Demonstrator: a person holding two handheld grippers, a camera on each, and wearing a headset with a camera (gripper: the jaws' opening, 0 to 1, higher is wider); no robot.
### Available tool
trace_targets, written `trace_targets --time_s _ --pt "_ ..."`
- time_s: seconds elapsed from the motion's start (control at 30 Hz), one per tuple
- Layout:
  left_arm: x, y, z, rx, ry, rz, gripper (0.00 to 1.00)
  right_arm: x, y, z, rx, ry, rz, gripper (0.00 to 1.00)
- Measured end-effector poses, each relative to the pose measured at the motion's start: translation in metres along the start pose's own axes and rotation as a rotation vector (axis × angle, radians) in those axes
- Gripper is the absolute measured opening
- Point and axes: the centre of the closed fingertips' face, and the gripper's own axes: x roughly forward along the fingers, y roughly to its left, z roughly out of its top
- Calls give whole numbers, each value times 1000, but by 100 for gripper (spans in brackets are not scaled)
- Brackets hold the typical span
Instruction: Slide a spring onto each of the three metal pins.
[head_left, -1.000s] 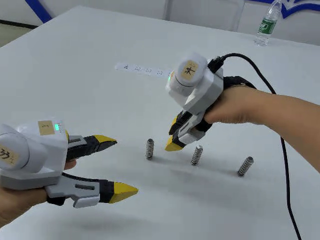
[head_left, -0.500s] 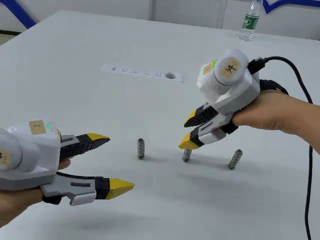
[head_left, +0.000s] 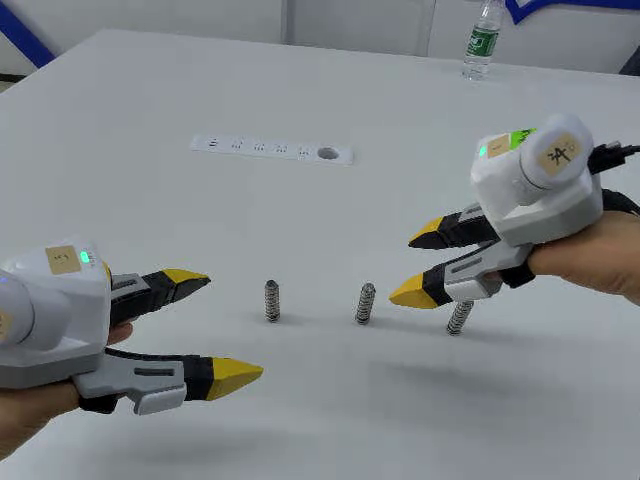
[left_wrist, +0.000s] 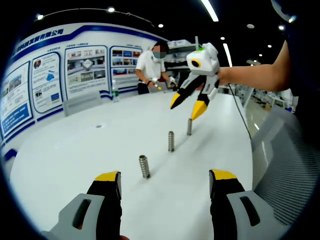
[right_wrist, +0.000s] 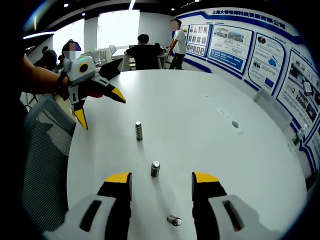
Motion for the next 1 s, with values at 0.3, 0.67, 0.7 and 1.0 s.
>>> trace_targets --time_s 0.3,0.67,0.7,1.0 --pt "1 0 0 -2 0 -1 73 -25 -6 -16 52 -69 -59 56" --pt "1 1 0 -8 -3 6 73 -41 4 -46 123 -150 -89 61" --pt "1 1 0 -7 -3 7 73 -42 5 -48 133 -163 -91 62" --pt "0 1 -7 -15 3 13 75 -46 17 -69 168 -201 -115 67"
